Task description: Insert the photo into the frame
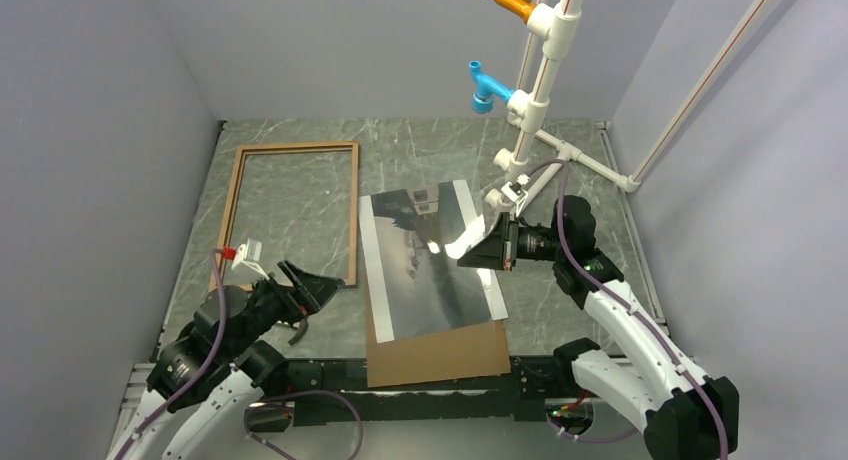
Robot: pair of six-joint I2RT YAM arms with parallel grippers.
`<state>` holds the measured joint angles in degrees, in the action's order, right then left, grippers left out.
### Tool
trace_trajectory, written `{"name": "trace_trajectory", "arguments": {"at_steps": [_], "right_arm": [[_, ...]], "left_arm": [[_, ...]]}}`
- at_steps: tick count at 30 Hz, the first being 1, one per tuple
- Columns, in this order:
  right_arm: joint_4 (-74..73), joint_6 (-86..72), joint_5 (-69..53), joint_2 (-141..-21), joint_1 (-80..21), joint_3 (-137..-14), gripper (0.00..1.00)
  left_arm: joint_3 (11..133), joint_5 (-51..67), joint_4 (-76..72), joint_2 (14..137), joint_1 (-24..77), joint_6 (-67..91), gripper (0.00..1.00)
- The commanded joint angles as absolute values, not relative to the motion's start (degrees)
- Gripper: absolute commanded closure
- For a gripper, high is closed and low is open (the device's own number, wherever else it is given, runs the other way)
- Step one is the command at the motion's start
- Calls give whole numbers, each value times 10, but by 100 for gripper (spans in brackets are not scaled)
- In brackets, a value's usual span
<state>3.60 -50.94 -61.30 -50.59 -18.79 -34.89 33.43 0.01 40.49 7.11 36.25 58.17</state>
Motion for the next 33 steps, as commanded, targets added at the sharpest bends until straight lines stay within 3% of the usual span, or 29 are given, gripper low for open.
{"name": "trace_trajectory", "arguments": {"at_steps": [1, 8, 14, 19, 25, 33], "right_arm": [[-167, -345, -553, -519, -187, -422, 100], [-291, -264, -492, -540, -187, -469, 100], [-326, -255, -469, -547, -187, -473, 100], [-338, -259, -462, -545, -187, -473, 100], [-336, -269, -465, -540, -188, -466, 100], [-333, -277, -466, -531, -187, -448, 100]], "left_arm": [[381, -89, 492, 129, 364, 584, 1], [431, -145, 555, 294, 364, 553, 0], [435, -142, 505, 411, 364, 507, 3], [437, -126, 453, 530, 363, 483, 12], [462, -122, 393, 669, 363, 450, 30], [531, -146, 374, 835, 364, 416, 37]]}}
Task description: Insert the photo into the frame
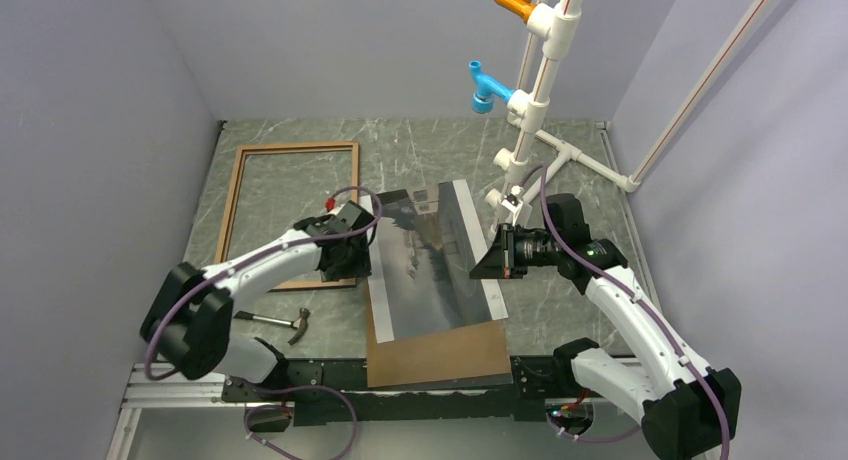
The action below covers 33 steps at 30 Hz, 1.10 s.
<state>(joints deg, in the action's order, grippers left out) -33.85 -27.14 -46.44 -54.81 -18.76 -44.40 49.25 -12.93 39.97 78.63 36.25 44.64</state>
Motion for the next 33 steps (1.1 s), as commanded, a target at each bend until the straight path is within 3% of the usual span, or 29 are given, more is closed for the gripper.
{"name": "trace_trajectory", "arguments": {"at_steps": [1, 8, 19, 20, 25, 26, 33], "right_arm": [[-333, -277, -467, -531, -187, -447, 100], [-340, -276, -471, -530, -188, -450, 100], [-348, -279, -475, -526, -187, -459, 100], [-348, -279, -476, -527, -187, -460, 100], [-355, -282, -480, -525, -187, -472, 100], [-356, -284, -482, -524, -187, -475, 100], [-367, -305, -477, -511, -187, -498, 100]], "left_arm": [[538, -149, 374, 852, 364, 413, 38], [561, -155, 363, 930, 363, 401, 42], [554, -136, 324, 962, 341, 387, 61], [551, -134, 322, 962, 338, 385, 64], [557, -142, 343, 952, 333, 382, 98], [560, -145, 348, 946, 333, 383, 100], [592, -165, 397, 883, 332, 377, 100]]}}
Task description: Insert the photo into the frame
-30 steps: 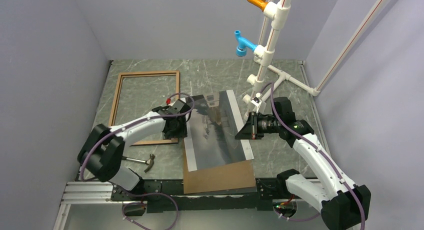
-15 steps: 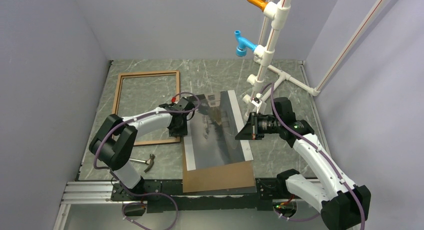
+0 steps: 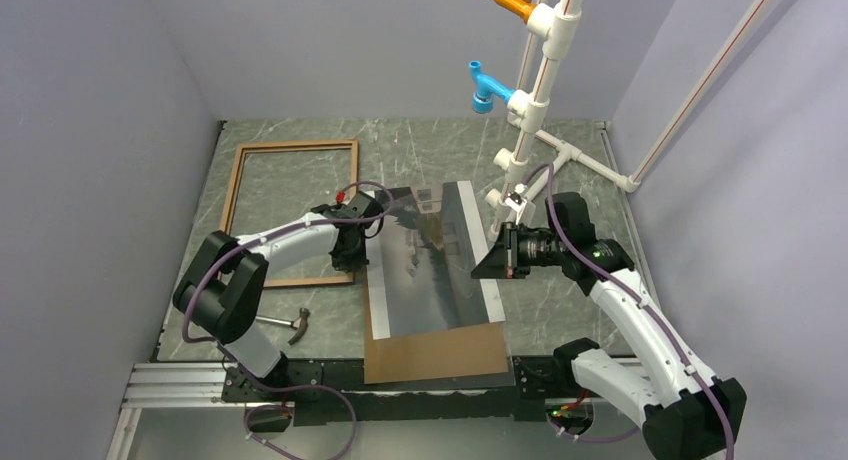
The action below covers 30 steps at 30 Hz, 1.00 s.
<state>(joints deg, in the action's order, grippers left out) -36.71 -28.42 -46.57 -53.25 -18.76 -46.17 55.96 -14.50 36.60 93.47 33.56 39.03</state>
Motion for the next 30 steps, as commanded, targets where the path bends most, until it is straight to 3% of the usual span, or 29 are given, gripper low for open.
{"name": "trace_trajectory", "arguments": {"at_steps": [1, 9, 30], "right_arm": [[-369, -308, -476, -511, -187, -500, 100], [-452, -313, -403, -511, -186, -555, 100], [-569, -314, -393, -448, -186, -596, 100]], "left_arm": [[596, -163, 401, 874, 332, 376, 100], [604, -105, 385, 829, 350, 380, 100], [670, -58, 335, 935, 455, 465, 100]]}}
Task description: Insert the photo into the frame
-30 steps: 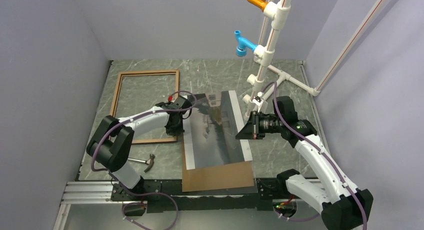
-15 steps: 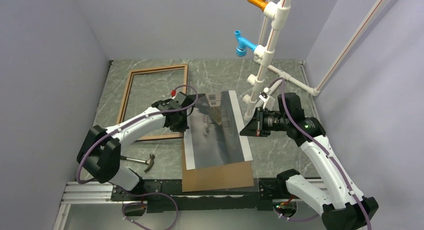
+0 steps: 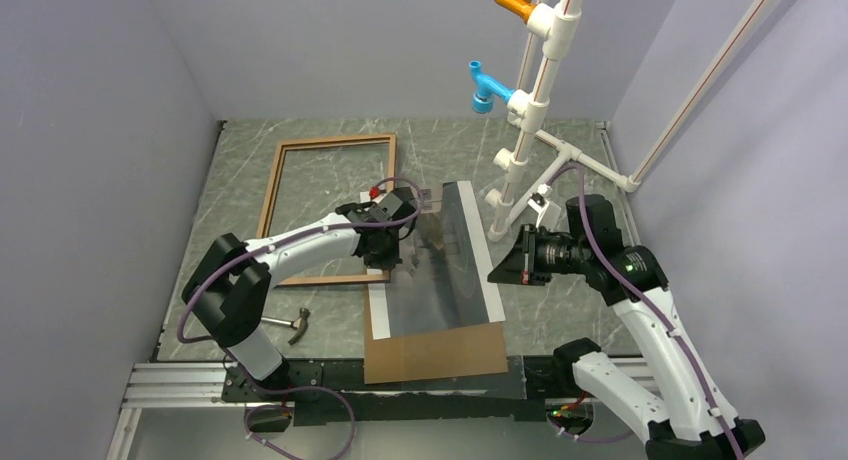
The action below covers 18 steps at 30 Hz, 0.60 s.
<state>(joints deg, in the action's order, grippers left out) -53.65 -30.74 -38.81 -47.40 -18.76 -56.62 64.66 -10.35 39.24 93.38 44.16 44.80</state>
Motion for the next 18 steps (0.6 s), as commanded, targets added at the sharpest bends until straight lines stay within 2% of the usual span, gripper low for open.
{"name": "trace_trajectory", "arguments": {"at_steps": [1, 8, 18], "right_arm": [[-577, -304, -392, -443, -186, -597, 100], [-678, -241, -317, -429, -187, -661, 100], [-729, -275, -246, -387, -186, -688, 100]], "left_arm": [[672, -54, 332, 937, 457, 466, 100], [700, -32, 310, 967, 475, 475, 100], [759, -10, 286, 1034, 509, 496, 100]]}}
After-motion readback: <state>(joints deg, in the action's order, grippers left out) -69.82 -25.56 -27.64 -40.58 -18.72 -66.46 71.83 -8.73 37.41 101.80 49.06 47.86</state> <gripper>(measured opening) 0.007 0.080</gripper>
